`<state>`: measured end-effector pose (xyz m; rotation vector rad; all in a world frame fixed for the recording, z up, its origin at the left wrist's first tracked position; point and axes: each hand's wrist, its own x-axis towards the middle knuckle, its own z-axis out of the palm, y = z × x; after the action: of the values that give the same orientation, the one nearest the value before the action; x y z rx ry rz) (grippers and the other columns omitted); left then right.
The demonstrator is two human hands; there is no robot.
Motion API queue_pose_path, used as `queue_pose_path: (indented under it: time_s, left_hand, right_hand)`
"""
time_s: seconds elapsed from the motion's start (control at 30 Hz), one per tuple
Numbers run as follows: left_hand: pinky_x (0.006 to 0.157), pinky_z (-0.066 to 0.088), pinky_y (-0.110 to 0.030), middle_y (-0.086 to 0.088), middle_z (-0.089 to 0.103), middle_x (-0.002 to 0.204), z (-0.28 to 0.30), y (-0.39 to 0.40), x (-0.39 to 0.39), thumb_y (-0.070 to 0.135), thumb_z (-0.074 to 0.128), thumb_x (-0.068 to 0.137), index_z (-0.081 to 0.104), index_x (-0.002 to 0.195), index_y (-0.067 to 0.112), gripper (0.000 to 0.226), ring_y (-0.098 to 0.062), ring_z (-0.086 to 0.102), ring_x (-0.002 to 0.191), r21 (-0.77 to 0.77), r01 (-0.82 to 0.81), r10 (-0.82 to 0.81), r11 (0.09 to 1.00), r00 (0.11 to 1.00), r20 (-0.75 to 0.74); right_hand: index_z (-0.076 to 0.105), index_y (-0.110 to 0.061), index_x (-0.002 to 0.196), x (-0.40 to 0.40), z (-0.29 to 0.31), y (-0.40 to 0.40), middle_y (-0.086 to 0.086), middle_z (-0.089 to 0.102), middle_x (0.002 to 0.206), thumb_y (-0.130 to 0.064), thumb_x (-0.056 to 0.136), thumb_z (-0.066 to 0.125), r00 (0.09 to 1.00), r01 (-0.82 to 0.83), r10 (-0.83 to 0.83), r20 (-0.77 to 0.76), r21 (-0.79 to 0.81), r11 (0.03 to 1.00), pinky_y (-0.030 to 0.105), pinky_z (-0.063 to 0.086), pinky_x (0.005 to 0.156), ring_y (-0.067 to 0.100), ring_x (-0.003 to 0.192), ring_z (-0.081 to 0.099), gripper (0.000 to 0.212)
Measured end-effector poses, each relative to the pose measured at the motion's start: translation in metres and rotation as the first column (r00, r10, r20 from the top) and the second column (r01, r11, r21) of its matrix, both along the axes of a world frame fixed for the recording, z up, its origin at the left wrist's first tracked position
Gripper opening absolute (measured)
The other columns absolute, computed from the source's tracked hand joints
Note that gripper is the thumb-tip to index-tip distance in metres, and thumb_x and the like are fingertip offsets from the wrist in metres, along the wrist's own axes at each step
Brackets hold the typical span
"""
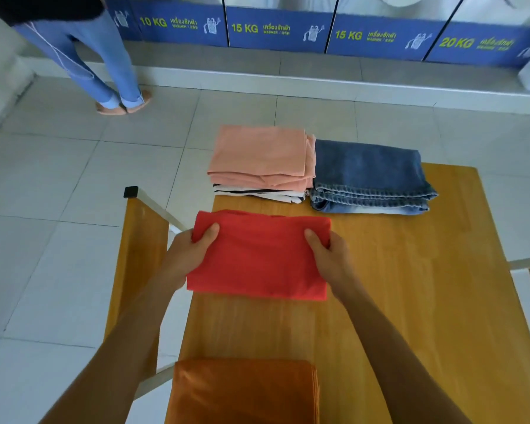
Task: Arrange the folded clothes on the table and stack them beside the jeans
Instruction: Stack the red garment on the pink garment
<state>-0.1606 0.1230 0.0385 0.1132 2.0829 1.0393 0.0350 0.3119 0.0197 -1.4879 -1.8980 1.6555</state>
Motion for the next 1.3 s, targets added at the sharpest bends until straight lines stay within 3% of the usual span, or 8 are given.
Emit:
queue_pose_path:
  time_s: [0.17,0.3,0.47,0.7,0.83,0.97,1.1,1.3]
  left_hand:
    - [0.087,0.057,-0.044,-0.004,0.072,0.1,0.034,0.07,-0.07,0.071,0.057,0.08,0.066,0.104,0.019,0.058,-0.025,0.07,0.092,0.077,0.014,0.002,0.997,0.98,-0.199]
    - [0.084,0.057,-0.04,-0.007,0.07,0.099,0.047,0.129,-0.123,0.067,0.059,0.082,0.068,0.104,0.011,0.061,-0.025,0.069,0.092,0.137,-0.03,0.071,0.99,0.95,-0.305]
    - [0.084,0.056,-0.037,-0.009,0.07,0.103,0.027,0.173,-0.163,0.066,0.061,0.082,0.068,0.111,0.004,0.069,-0.025,0.068,0.092,0.139,-0.106,0.141,0.985,0.951,-0.275]
    - [0.09,0.051,-0.043,-0.013,0.064,0.117,-0.034,0.172,-0.162,0.059,0.047,0.093,0.06,0.126,0.006,0.063,-0.033,0.062,0.104,-0.036,-0.057,0.044,0.998,0.959,-0.28]
    - [0.088,0.054,-0.046,-0.011,0.068,0.104,-0.036,0.174,-0.171,0.056,0.044,0.096,0.067,0.107,0.01,0.052,-0.03,0.064,0.096,0.051,-0.133,0.143,0.99,0.93,-0.338]
    - [0.086,0.054,-0.045,-0.012,0.068,0.101,-0.041,0.172,-0.171,0.055,0.042,0.097,0.066,0.097,0.01,0.051,-0.031,0.064,0.093,0.001,-0.13,0.121,0.992,0.924,-0.363]
    - [0.083,0.051,-0.04,-0.009,0.065,0.107,-0.037,0.164,-0.162,0.058,0.041,0.096,0.065,0.113,0.009,0.057,-0.029,0.061,0.096,-0.038,-0.11,0.091,0.993,0.935,-0.344]
    - [0.094,0.054,-0.045,-0.004,0.064,0.123,-0.024,0.107,-0.123,0.051,0.04,0.097,0.056,0.125,0.019,0.046,-0.025,0.064,0.107,-0.019,-0.137,0.112,0.99,0.874,-0.472]
  right_hand:
    - [0.068,-0.017,0.099,-0.071,0.035,0.078,-0.002,0.071,0.091,-0.047,0.097,0.056,1.0,-0.004,0.009,-0.028,0.182,0.983,0.032,0.051,0.068,0.017,0.083,0.067,0.032]
    - [0.066,-0.011,0.104,-0.129,0.052,0.134,0.0,0.067,0.091,-0.046,0.098,0.055,0.999,0.016,-0.004,-0.047,0.263,0.965,0.025,0.04,0.056,0.013,0.076,0.061,0.037]
    - [0.066,-0.007,0.108,-0.173,0.041,0.17,0.004,0.065,0.093,-0.041,0.099,0.056,0.999,0.036,-0.035,-0.008,0.284,0.958,0.031,0.042,0.07,0.023,0.084,0.059,0.038]
    - [0.061,-0.004,0.117,-0.162,-0.016,0.167,0.003,0.059,0.1,-0.039,0.1,0.055,0.99,-0.051,0.014,0.139,0.267,0.962,0.032,0.043,0.074,0.023,0.091,0.058,0.04]
    - [0.06,-0.009,0.102,-0.167,-0.011,0.171,-0.002,0.06,0.087,-0.041,0.1,0.054,0.996,-0.002,-0.025,0.082,0.31,0.951,0.023,0.037,0.054,0.01,0.071,0.054,0.032]
    - [0.057,-0.013,0.098,-0.169,-0.012,0.168,-0.004,0.058,0.084,-0.042,0.102,0.05,0.996,0.006,-0.035,0.081,0.332,0.943,0.023,0.037,0.057,0.011,0.071,0.055,0.03]
    - [0.064,-0.012,0.108,-0.157,-0.013,0.161,-0.002,0.064,0.092,-0.054,0.101,0.046,0.996,0.022,-0.046,0.07,0.305,0.952,0.028,0.046,0.068,0.015,0.081,0.061,0.046]
    - [0.062,-0.009,0.088,-0.101,0.0,0.122,-0.002,0.068,0.079,-0.053,0.1,0.045,0.969,0.241,-0.248,-0.012,0.3,0.923,0.029,0.047,0.058,0.013,0.066,0.06,0.048]
